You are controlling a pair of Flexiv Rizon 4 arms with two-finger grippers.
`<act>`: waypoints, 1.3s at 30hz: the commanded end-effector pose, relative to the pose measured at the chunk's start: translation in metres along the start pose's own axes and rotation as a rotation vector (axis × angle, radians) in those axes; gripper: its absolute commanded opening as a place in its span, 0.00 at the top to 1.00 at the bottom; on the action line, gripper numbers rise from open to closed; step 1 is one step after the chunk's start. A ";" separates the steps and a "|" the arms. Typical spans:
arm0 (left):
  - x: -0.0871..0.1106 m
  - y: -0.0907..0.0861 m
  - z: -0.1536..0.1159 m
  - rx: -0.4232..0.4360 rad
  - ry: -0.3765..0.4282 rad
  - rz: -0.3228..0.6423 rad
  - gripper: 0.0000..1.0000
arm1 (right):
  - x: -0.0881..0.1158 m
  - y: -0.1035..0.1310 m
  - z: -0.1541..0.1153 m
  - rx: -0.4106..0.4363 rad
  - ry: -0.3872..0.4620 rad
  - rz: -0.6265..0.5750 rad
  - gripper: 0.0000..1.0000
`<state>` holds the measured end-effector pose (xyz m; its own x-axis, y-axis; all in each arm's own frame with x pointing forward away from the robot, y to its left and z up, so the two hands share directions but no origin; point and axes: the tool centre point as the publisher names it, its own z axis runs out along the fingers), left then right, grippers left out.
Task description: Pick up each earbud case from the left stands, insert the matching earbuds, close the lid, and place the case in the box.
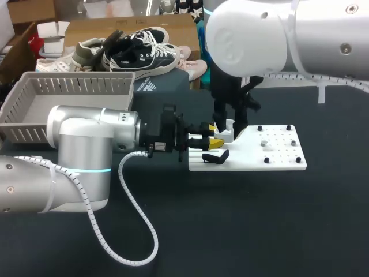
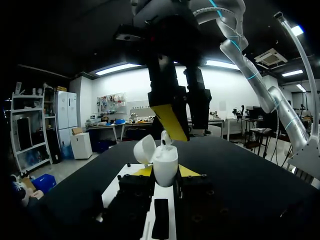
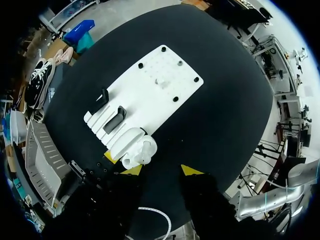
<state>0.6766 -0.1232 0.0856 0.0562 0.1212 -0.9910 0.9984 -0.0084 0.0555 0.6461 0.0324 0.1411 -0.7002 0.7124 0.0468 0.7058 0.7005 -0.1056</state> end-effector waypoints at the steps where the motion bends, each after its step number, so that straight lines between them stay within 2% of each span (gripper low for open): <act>1: 0.000 -0.001 0.000 -0.003 -0.001 0.001 1.00 | -0.001 -0.002 0.000 0.003 -0.008 0.008 0.59; 10: 0.000 -0.001 0.000 -0.003 -0.001 0.001 1.00 | -0.004 -0.001 -0.002 0.002 -0.019 0.007 0.59; 15: 0.000 -0.001 0.000 -0.003 -0.001 0.001 1.00 | -0.006 -0.006 -0.011 -0.031 -0.014 0.014 0.57; 20: 0.000 -0.001 0.000 -0.003 -0.001 0.001 1.00 | -0.016 -0.024 -0.015 -0.110 -0.007 0.022 0.56; 28: 0.000 -0.001 0.000 -0.003 -0.001 0.001 1.00 | -0.028 -0.039 -0.019 -0.277 -0.096 -0.123 0.52; 37: 0.000 -0.001 0.000 -0.003 -0.001 0.001 1.00 | -0.056 -0.051 -0.024 -0.354 -0.178 -0.204 0.64; 39: 0.000 -0.001 0.000 -0.003 -0.001 0.001 1.00 | -0.064 -0.053 -0.026 -0.357 -0.195 -0.219 0.64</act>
<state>0.6766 -0.1232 0.0856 0.0561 0.1212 -0.9910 0.9984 -0.0084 0.0555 0.6648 -0.0349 0.1686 -0.8227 0.5508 -0.1407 0.5436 0.8346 0.0888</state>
